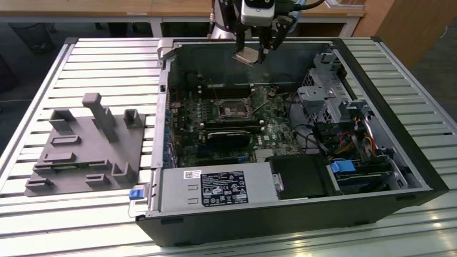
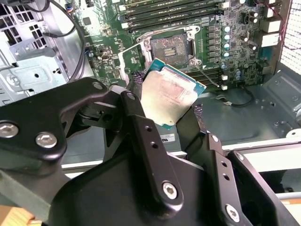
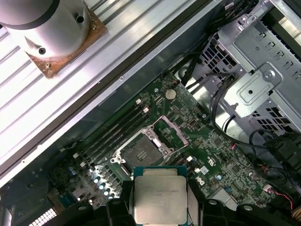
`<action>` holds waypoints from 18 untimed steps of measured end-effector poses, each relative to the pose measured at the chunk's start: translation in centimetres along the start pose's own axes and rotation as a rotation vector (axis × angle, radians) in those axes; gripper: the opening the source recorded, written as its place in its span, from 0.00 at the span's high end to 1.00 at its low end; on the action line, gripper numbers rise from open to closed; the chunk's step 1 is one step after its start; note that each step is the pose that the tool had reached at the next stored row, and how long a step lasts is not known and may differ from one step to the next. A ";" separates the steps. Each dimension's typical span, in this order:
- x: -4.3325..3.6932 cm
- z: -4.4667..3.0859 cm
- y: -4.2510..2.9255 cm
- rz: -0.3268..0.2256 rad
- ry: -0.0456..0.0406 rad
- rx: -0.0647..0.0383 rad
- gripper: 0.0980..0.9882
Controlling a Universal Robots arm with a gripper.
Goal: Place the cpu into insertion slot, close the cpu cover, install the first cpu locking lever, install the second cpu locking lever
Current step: 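Place the cpu into insertion slot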
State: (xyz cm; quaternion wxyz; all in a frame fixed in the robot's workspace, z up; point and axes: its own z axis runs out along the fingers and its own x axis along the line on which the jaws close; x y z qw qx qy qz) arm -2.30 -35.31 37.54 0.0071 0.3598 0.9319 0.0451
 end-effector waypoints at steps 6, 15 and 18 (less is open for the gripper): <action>0.00 0.04 0.00 0.026 -0.0023 -0.001 0.50; 0.00 0.12 -0.01 0.064 -0.0057 -0.001 0.50; 0.00 0.14 -0.01 0.078 -0.0069 -0.002 0.50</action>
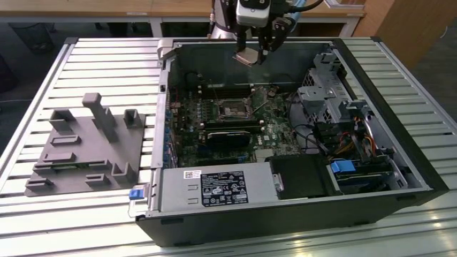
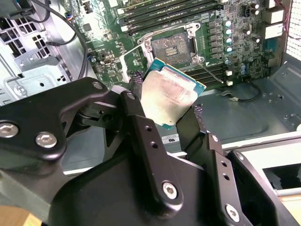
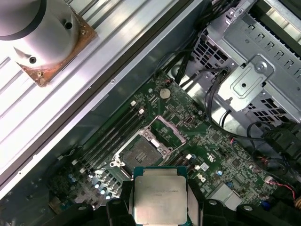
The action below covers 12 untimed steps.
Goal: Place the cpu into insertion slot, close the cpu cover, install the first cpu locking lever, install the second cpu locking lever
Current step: 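Place the cpu into insertion slot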
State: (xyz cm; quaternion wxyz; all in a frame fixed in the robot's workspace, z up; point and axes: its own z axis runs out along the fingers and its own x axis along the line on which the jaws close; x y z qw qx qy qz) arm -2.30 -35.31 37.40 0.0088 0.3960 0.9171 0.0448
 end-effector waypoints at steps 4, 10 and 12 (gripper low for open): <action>0.00 0.02 0.00 0.012 -0.0011 0.000 0.50; 0.00 0.07 0.00 0.030 -0.0027 -0.001 0.50; 0.00 0.11 0.00 0.035 -0.0032 -0.001 0.50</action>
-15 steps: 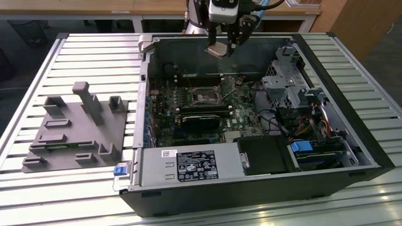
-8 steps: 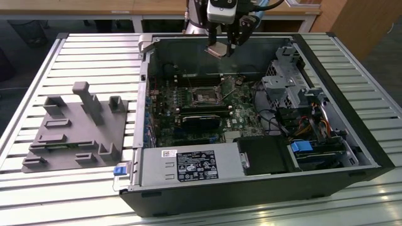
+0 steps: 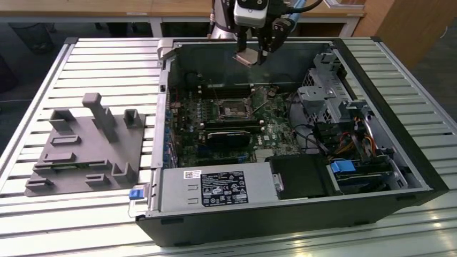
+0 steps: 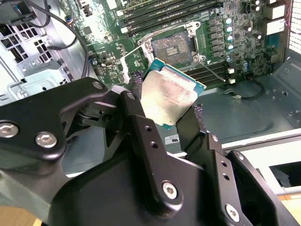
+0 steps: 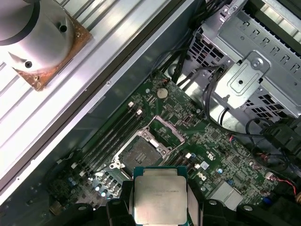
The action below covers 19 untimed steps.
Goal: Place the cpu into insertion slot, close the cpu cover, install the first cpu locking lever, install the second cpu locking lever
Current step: 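Place the cpu into insertion slot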
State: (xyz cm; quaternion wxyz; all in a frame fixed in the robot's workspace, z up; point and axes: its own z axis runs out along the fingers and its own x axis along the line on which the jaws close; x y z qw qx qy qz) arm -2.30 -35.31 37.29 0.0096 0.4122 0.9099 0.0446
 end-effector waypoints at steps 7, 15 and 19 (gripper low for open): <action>0.01 0.27 -0.02 0.052 -0.0046 -0.001 0.50; 0.01 0.46 -0.04 0.126 -0.0114 -0.002 0.50; 0.01 0.51 -0.04 0.152 -0.0137 -0.003 0.50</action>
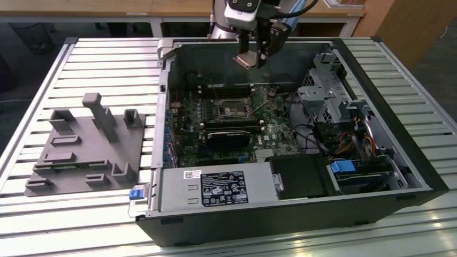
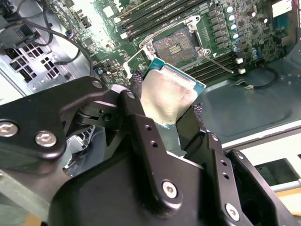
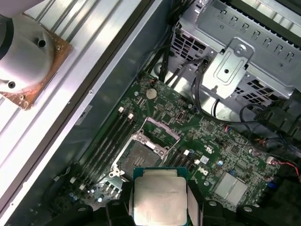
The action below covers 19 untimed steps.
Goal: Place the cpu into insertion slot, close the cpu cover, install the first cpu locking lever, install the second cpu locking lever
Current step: 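Place the cpu into insertion slot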
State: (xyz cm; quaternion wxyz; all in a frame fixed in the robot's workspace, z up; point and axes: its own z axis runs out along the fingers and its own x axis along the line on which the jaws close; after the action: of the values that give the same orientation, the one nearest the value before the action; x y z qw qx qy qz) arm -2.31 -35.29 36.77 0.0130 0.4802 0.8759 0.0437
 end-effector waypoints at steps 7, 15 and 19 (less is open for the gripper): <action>0.00 0.08 -0.01 0.042 -0.0038 -0.001 0.50; 0.00 0.17 -0.01 0.088 -0.0080 -0.002 0.50; -0.01 0.22 -0.02 0.113 -0.0101 -0.002 0.50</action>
State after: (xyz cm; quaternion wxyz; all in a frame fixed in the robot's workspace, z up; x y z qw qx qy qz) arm -2.30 -35.29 36.56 0.0155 0.5290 0.8474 0.0429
